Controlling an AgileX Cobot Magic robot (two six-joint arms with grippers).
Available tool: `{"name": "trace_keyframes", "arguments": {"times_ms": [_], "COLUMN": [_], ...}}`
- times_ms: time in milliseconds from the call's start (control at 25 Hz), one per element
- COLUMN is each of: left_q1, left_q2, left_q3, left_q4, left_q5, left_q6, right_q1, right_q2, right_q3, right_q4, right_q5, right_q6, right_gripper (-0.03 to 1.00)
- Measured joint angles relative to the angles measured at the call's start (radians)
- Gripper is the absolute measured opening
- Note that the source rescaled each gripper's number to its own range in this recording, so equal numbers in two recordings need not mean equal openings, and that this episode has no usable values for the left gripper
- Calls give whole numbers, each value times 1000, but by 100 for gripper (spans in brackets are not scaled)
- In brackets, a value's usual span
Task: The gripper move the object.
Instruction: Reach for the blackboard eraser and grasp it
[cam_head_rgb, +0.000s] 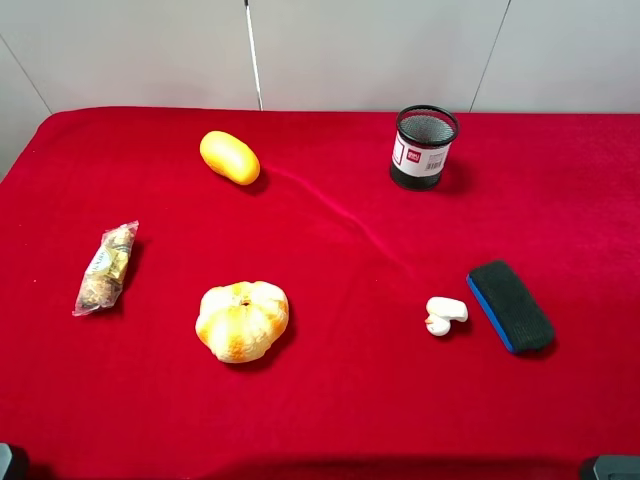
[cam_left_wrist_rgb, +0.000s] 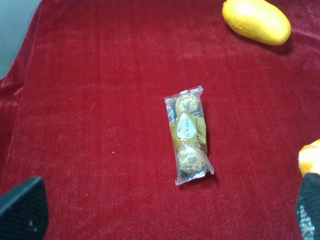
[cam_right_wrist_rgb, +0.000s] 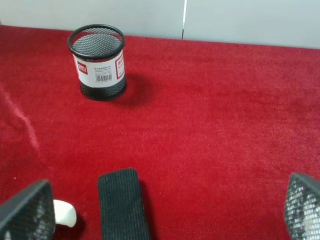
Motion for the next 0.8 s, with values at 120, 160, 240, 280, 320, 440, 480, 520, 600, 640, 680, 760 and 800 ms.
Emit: {"name": "trace_keyframes", "arguments": {"times_ms": [120, 160, 240, 280, 320, 440, 480, 520, 600, 640, 680, 760, 800], "left_q1": [0, 0, 0, 0, 0, 0, 0, 0, 0, 0, 0, 0, 0], "left_q2": [0, 0, 0, 0, 0, 0, 0, 0, 0, 0, 0, 0, 0], "left_q3": [0, 0, 0, 0, 0, 0, 0, 0, 0, 0, 0, 0, 0], "left_q4": [0, 0, 0, 0, 0, 0, 0, 0, 0, 0, 0, 0, 0], "left_q5": [0, 0, 0, 0, 0, 0, 0, 0, 0, 0, 0, 0, 0], "left_q6": [0, 0, 0, 0, 0, 0, 0, 0, 0, 0, 0, 0, 0], "right_q1": [0, 0, 0, 0, 0, 0, 0, 0, 0, 0, 0, 0, 0], "right_q2": [0, 0, 0, 0, 0, 37, 60, 91, 160, 191, 227, 289, 319], "right_q3": [0, 0, 0, 0, 0, -8, -15, -24, -41, -50, -55, -67, -72], "right_q4": [0, 0, 0, 0, 0, 0, -1, -1, 0, 1, 1, 1, 1], "right_q5": [0, 0, 0, 0, 0, 0, 0, 0, -1, -1, -1, -1, -1], "right_q6": [0, 0, 0, 0, 0, 0, 0, 0, 0, 0, 0, 0, 0], "right_gripper": [100, 100, 100, 100, 100, 100, 100, 100, 100, 100, 100, 100, 100]}}
